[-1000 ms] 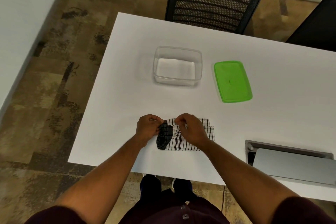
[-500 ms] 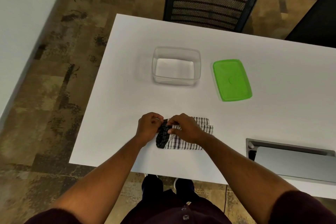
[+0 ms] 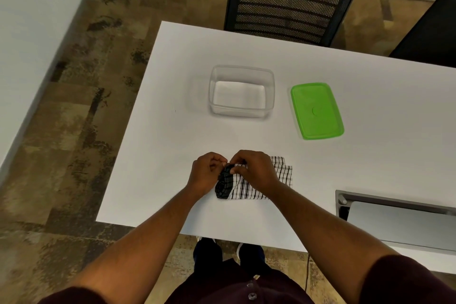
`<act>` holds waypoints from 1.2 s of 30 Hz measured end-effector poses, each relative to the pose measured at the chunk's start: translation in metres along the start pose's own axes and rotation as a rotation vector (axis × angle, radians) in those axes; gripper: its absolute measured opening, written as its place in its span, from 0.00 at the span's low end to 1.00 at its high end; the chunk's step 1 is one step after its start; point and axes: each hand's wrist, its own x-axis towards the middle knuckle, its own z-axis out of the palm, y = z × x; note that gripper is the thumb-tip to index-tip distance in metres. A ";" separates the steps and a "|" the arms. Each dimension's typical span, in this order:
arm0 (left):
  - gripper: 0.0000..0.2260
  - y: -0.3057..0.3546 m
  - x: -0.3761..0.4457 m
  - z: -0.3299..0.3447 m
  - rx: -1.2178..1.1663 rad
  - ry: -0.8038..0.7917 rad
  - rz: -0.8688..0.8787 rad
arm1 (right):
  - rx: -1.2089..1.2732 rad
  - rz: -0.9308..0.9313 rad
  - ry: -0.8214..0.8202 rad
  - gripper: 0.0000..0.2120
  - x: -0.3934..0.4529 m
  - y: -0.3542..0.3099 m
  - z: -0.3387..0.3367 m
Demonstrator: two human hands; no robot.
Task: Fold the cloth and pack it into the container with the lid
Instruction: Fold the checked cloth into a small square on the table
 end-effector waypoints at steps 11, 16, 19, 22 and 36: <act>0.11 0.001 -0.004 0.000 0.049 -0.077 0.055 | -0.074 0.041 -0.010 0.15 -0.003 0.010 0.007; 0.08 0.003 -0.001 -0.001 0.115 -0.049 0.118 | -0.264 0.058 -0.164 0.46 -0.002 0.041 -0.020; 0.09 0.001 -0.002 -0.005 0.164 -0.080 0.148 | -0.469 0.106 -0.305 0.46 -0.006 0.069 -0.047; 0.10 0.002 -0.001 -0.007 0.246 -0.137 0.180 | -0.603 0.115 -0.346 0.40 -0.009 0.083 -0.060; 0.09 0.078 0.008 -0.023 1.021 -0.225 0.504 | -0.294 -0.016 -0.131 0.12 -0.007 0.059 -0.123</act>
